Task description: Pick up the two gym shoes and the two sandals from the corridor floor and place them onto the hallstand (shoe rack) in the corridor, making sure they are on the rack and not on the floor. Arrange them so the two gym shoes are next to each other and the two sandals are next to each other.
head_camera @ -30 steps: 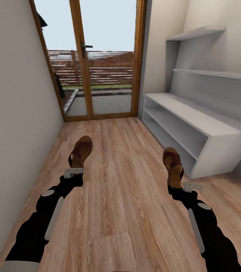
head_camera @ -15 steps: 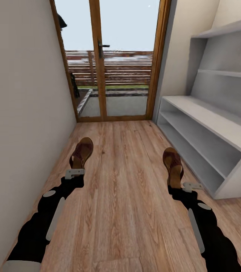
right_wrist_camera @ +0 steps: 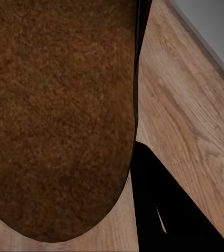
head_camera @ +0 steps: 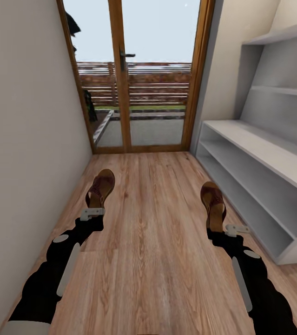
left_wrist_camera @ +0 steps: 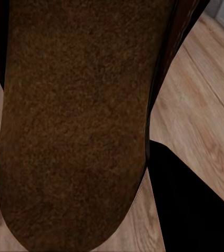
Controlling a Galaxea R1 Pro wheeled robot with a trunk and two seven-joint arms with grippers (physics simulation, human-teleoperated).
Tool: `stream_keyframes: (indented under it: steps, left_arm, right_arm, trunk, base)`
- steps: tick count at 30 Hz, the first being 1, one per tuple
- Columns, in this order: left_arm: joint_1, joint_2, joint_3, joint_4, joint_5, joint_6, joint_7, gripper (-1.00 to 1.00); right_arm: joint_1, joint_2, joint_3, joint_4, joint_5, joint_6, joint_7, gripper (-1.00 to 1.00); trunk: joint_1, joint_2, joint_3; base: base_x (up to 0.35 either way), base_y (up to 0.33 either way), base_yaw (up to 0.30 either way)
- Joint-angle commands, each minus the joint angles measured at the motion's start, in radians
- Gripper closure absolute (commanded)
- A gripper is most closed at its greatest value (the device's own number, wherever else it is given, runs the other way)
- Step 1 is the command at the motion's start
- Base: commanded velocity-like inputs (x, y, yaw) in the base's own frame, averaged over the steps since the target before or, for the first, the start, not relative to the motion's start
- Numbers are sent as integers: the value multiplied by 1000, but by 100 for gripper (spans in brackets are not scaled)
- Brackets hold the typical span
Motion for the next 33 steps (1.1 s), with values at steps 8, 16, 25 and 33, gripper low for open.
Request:
stream_keyframes:
  steps: [8,16,25,33]
  left_arm:
    - [-1,0,0,-1,7,6,-1,100]
    - [-1,0,0,-1,7,6,-1,100]
    - [-1,0,0,-1,7,6,-1,100]
    - [-1,0,0,-1,7,6,-1,100]
  right_arm:
    - [0,0,0,-1,2,7,0,100]
    - [0,0,0,-2,3,7,-2,100]
    - [0,0,0,-4,3,7,-2,100]
    - [0,0,0,-4,3,6,-1,100]
  trunk:
    - [0,0,-1]
    - [0,0,-1]
    - [0,0,-1]
    - [0,0,-1]
  base:
    - [347,0,0]
    - [347,0,0]
    - [347,0,0]
    - [347,0,0]
